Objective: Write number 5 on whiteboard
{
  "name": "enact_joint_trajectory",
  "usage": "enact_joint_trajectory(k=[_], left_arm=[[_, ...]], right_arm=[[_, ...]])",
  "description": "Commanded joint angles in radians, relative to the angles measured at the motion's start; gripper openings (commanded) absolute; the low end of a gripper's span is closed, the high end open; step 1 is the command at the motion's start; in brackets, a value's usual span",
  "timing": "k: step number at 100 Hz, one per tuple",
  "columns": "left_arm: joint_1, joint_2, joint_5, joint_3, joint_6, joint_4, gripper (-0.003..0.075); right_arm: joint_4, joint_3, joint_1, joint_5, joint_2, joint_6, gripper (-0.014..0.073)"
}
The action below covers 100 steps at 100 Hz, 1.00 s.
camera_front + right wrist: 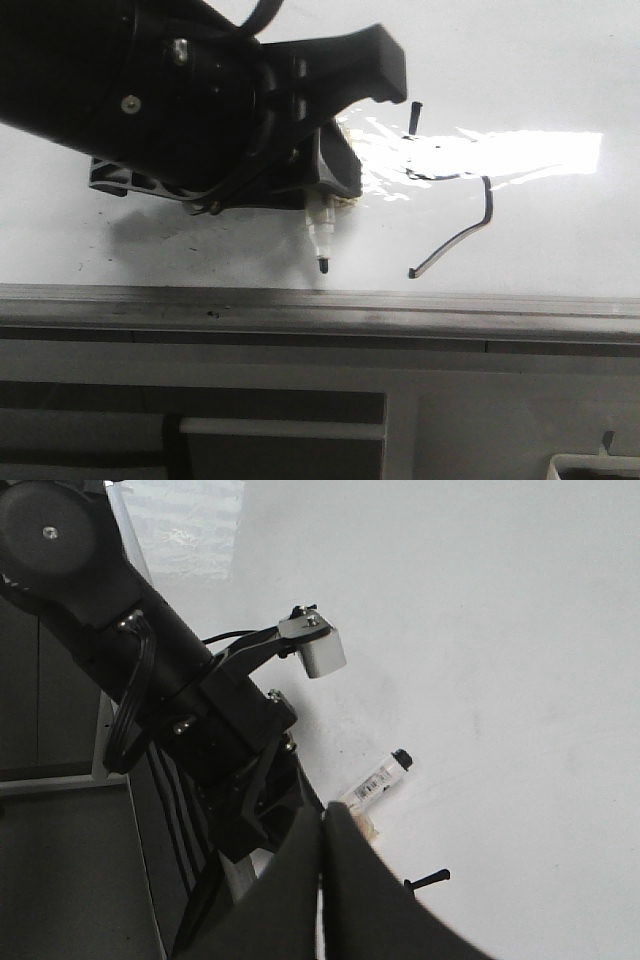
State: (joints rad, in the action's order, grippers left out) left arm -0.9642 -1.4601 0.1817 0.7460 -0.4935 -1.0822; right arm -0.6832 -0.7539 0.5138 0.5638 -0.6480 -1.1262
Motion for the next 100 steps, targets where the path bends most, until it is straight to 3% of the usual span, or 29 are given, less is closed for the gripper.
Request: enact_joint_trajectory(k=[1, 53, 76, 88, 100], left_arm=[[0.028, -0.007, 0.099, 0.006, 0.005, -0.035, 0.0286], [0.028, 0.032, 0.070, 0.019, 0.005, -0.040, 0.0592], [0.028, 0.264, -0.151, 0.033, 0.003, 0.106, 0.0585], [0.028, 0.428, -0.101, -0.003, 0.003, 0.141, 0.0564], [0.028, 0.599, -0.039, -0.078, -0.001, 0.260, 0.0459]], right_arm=[[-0.022, -0.036, -0.006, -0.054, 0.002, -0.001, -0.0062], [-0.022, -0.036, -0.006, -0.054, 0.002, 0.033, -0.0062], [0.025, -0.036, -0.006, -0.068, 0.092, 0.033, -0.0062], [0.124, -0.036, -0.006, -0.082, 0.173, 0.084, -0.0062], [0.340, -0.005, -0.006, -0.071, 0.266, 0.298, -0.0062]])
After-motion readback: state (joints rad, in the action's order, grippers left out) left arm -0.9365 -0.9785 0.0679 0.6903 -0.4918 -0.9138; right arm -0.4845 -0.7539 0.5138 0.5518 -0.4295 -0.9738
